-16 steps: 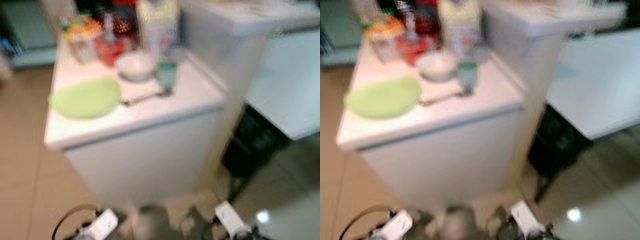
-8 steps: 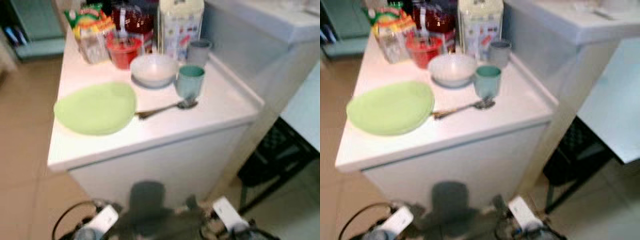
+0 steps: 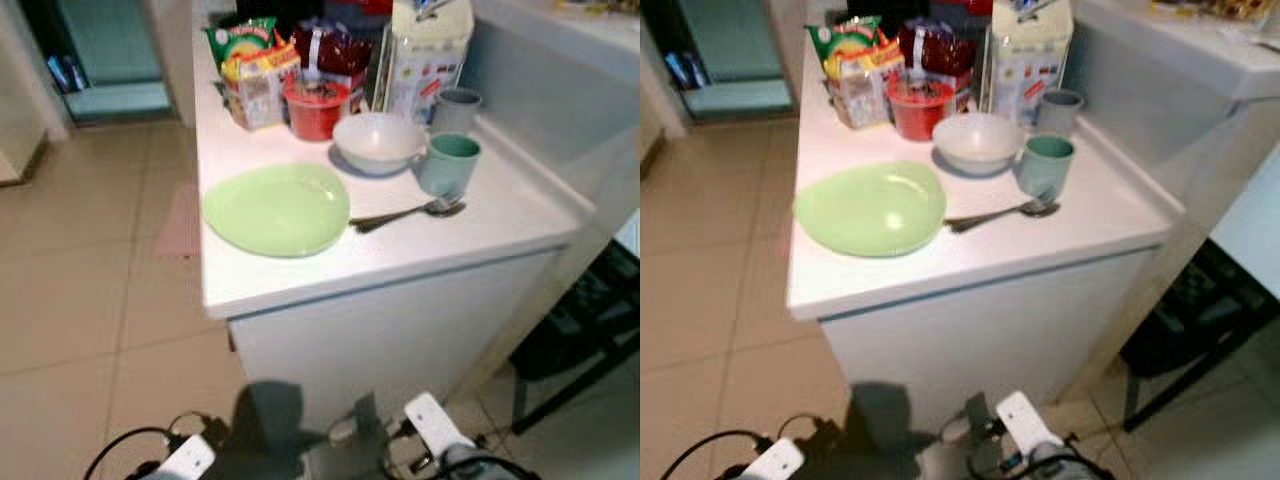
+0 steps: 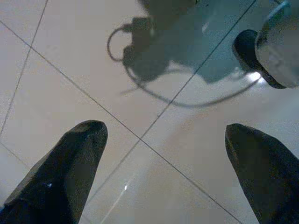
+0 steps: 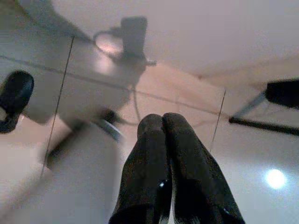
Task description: Setting the table
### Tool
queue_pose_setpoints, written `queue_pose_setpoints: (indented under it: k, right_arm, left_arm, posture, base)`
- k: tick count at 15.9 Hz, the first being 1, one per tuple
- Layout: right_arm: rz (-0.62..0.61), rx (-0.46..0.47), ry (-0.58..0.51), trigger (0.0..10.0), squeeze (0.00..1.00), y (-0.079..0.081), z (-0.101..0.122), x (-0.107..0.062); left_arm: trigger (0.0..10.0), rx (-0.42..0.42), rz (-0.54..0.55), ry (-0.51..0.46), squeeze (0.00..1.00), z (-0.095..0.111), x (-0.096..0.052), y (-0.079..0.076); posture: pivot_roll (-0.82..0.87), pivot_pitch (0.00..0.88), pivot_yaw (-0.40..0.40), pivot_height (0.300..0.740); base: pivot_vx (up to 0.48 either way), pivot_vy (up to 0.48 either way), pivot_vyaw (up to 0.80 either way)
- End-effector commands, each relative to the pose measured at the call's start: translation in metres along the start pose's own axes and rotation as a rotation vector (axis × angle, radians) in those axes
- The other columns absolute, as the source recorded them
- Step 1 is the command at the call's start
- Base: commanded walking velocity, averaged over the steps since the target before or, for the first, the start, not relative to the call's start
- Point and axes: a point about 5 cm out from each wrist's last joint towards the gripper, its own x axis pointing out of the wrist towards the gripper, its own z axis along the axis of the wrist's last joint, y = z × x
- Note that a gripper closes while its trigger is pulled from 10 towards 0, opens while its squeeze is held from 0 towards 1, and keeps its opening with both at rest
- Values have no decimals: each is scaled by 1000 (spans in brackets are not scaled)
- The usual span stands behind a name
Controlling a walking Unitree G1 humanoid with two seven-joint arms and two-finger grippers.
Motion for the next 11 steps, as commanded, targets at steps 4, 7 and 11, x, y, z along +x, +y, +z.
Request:
queue_pose_setpoints:
  k: [4, 7, 11]
  right_arm:
    - [-10, 10, 16, 10000, 0, -5, -7, -1]
    - [-5, 37, 32, 10000, 0, -5, -9, -1]
    - [-10, 32, 27, 10000, 0, -5, -8, -1]
  left_arm:
    - [10000, 15, -8, -42, 0, 11, 1, 1]
    - [10000, 38, 3, -28, 0, 10, 1, 2]
    - [10000, 38, 5, -30, 0, 10, 1, 2]
  posture:
    - [52, 0, 29, 740]
    - [52, 0, 31, 740]
    - [53, 0, 32, 740]
  base:
    - [212, 229, 0]
    - [0, 0, -260]
    - [0, 0, -786]
